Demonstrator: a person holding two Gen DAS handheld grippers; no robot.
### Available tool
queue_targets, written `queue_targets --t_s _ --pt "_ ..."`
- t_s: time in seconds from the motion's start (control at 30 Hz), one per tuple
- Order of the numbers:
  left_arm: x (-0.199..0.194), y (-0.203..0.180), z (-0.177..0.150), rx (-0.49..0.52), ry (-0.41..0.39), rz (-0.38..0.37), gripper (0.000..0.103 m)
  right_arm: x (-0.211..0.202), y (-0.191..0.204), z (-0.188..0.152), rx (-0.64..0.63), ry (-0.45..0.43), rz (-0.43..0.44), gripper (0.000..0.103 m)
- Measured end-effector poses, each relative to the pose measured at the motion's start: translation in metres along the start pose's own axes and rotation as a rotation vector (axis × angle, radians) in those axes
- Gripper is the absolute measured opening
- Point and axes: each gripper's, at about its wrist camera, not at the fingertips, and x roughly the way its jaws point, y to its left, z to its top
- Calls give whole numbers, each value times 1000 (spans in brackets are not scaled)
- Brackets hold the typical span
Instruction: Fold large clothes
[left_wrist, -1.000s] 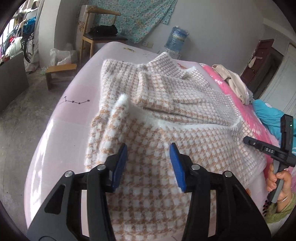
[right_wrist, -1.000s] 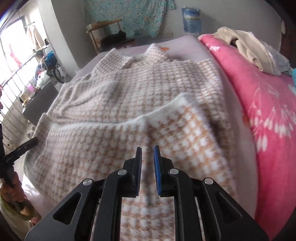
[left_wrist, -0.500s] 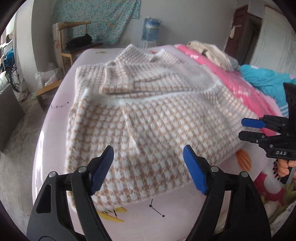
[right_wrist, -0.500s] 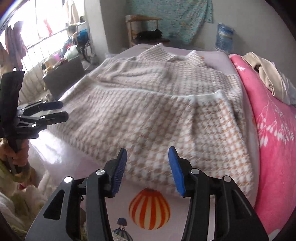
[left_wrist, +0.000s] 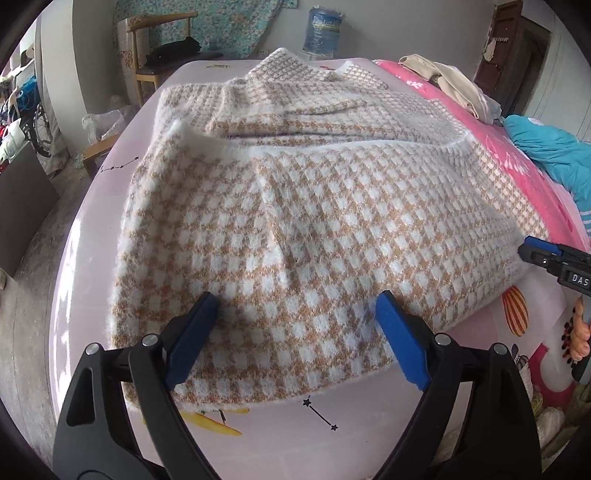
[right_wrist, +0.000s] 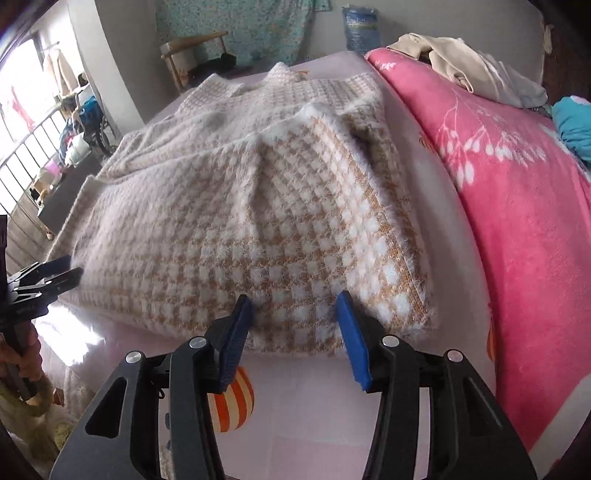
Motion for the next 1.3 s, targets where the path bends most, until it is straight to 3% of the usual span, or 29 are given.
queue_targets --t_s 0.1,0.17,0.27,0.33,0.43,0.47,0.6,0.73,0.83,1.1,1.23,1.3 --pt "1 -1 0 -6 4 8 85 -13 -1 0 -17 -76 -21 55" --pt "2 -2 1 -10 5 16 86 5 -12 -5 -1 -8 -62 58" --pt "1 -5 5 -23 24 42 87 4 -5 -3 -38 -8 -80 58" --pt "-5 -8 10 -31 22 72 87 -10 5 4 -55 -41 -43 60" --pt "-17 -8 19 -39 -21 83 87 -25 24 12 -102 -99 29 75" --pt "-19 -7 22 -48 -24 94 87 -25 31 16 -120 -105 50 76" --pt "-6 -1 34 -94 14 168 87 -6 56 33 -155 -81 94 76" --pt "18 3 37 -112 77 220 88 16 72 43 -176 -53 82 77" --pt "22 -1 35 -102 67 246 92 48 76 41 -192 49 42 79" --pt "23 2 36 -121 81 236 93 34 71 58 -156 20 46 81" --pt "24 2 37 -126 86 233 93 53 67 62 -137 66 9 95" --pt "24 3 38 -125 85 231 93 58 63 62 -106 78 21 97"
